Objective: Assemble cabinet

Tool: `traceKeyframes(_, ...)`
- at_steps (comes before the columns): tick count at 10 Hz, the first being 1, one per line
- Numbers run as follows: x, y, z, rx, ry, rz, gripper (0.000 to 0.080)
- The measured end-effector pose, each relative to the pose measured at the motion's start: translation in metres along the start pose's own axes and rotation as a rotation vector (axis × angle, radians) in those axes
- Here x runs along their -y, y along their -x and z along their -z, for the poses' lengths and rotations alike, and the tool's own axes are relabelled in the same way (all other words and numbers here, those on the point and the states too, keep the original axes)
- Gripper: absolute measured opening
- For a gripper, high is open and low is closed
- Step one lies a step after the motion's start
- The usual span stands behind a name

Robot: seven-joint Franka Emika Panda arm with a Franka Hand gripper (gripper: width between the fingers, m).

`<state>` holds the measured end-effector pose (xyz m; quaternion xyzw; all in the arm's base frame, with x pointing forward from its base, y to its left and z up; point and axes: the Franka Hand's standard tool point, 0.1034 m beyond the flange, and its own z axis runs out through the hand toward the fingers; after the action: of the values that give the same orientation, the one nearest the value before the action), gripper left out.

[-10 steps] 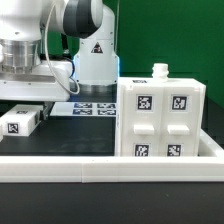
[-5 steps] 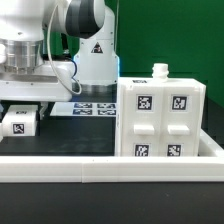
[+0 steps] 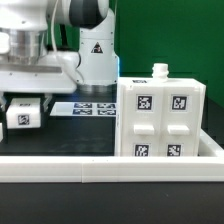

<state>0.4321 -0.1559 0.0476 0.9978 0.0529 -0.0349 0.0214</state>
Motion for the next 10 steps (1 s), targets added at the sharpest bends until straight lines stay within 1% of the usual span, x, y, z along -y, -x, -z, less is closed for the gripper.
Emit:
traceKeyframes(1, 0.011, -0.009, 0.017, -0.026, 0.000, 0.007, 0.0560)
traceKeyframes(2, 0.018, -0.012, 0.026, -0.035, -0.004, 0.017, 0.0560)
traceKeyframes(3, 0.027, -0.015, 0.039, -0.033, -0.017, 0.004, 0.0560)
traceKeyframes(6, 0.071, -0.036, 0.092, -0.037, -0.055, -0.068, 0.0560)
traceKeyframes(7, 0.087, -0.050, 0.109, -0.039, -0.060, -0.102, 0.0560)
traceKeyframes(8, 0.104, -0.068, 0.124, -0.036, -0.060, -0.127, 0.0560)
traceKeyframes(9, 0.117, -0.089, 0.134, -0.033, -0.059, -0.170, 0.0560)
traceKeyframes(10, 0.124, -0.108, 0.138, -0.042, -0.052, -0.177, 0.0560)
